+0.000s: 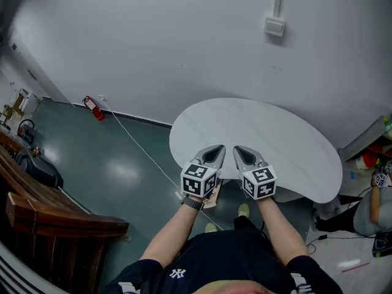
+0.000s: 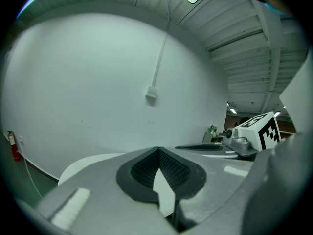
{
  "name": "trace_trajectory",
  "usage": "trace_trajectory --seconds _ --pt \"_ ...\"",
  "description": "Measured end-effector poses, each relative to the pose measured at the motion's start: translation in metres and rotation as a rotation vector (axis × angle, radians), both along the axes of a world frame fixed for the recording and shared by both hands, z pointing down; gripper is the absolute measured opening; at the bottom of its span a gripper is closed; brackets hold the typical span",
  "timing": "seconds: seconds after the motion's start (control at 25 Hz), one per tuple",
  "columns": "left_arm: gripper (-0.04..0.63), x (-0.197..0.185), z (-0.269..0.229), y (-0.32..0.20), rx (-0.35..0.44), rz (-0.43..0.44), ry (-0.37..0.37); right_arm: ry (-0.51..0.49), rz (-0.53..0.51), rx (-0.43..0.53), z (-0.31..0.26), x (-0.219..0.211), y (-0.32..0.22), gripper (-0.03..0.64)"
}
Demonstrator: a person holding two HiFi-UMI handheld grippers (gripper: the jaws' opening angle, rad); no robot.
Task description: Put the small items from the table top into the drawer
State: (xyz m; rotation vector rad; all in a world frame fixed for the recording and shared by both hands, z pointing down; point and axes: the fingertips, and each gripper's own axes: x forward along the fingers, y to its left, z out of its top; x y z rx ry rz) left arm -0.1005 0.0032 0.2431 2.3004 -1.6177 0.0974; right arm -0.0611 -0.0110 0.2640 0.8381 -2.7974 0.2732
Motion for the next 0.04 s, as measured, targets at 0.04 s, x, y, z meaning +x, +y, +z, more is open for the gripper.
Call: trace_trajectory --seconds 0.04 --pt "0.001 0.0006 -0.0013 -0.0001 0.003 -0.001 0.001 0.000 0.000 0.000 -0.0002 0.0009 -0.0001 0.020"
